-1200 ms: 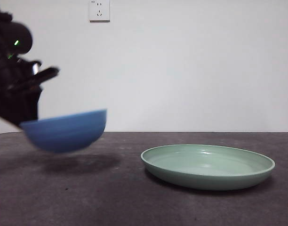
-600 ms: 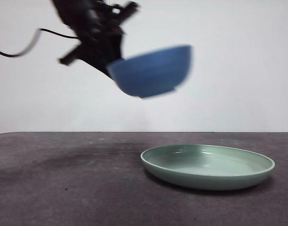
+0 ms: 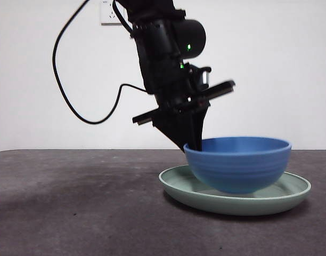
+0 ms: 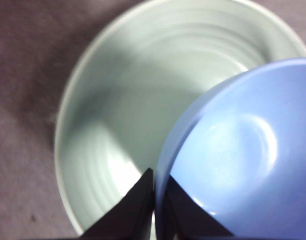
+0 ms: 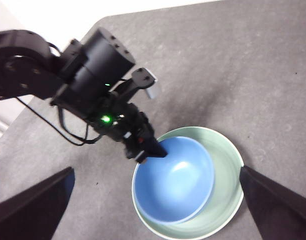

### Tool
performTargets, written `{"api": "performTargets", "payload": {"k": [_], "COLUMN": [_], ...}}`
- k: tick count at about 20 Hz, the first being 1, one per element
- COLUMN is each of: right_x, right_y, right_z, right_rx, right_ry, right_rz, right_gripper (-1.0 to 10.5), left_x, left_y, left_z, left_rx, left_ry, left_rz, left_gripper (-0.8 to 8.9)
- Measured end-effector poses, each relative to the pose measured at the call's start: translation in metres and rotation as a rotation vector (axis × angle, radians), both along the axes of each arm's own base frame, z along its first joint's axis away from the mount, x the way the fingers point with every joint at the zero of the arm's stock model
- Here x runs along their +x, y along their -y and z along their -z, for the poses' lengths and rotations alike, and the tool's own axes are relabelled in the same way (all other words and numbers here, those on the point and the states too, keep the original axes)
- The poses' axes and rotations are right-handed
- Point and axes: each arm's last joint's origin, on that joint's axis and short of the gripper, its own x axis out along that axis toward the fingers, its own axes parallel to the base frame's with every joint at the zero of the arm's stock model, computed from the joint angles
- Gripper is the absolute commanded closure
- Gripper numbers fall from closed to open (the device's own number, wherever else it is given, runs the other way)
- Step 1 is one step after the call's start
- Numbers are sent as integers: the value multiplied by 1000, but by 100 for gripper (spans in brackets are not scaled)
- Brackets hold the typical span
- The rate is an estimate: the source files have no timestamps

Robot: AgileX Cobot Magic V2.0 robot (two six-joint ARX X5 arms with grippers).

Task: Pick up the blue bowl, put it on the green plate, put it on desk

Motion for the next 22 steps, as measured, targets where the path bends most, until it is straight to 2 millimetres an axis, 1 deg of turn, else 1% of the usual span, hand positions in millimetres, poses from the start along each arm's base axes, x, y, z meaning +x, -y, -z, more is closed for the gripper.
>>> {"api": "performTargets", "payload": {"k": [6, 9, 10, 11, 13, 14, 15, 17, 19, 20, 22], "right_x": [-1, -1, -1, -1, -1, -1, -1, -1, -1, -1, -1], "right_y": [0, 0, 0, 0, 0, 0, 0, 0, 0, 0, 0], "right_z": [2, 2, 2, 2, 2, 2, 2, 2, 2, 2, 2], "right_rx": [1, 1, 1, 1, 1, 1, 1, 1, 0, -2, -10], "right_ry": [-31, -31, -32, -32, -31, -31, -31, -31, -31, -29, -22], "right_rz": [0, 0, 0, 0, 0, 0, 0, 0, 0, -2, -7], "right_gripper": [359, 359, 359, 359, 359, 359, 359, 359, 359, 359, 359], "left_x": [2, 3, 3, 3, 3, 3, 4, 6, 8, 9, 7], "left_y": [1, 0, 0, 0, 1, 1, 2, 2, -1, -3, -8], "left_z": [1, 1, 1, 1, 1, 0, -3, -16, -38, -51, -75], "left_rx": [9, 17, 17, 16, 15, 13, 8, 2, 1, -1, 1], "left_ry": [26, 33, 33, 33, 35, 37, 43, 48, 52, 58, 72], "left_rz": [-10, -15, -14, -15, -15, -15, -15, -18, -21, -22, 2], "left_gripper": [798, 776, 740, 641, 379, 299, 267, 249, 245, 223, 136]}}
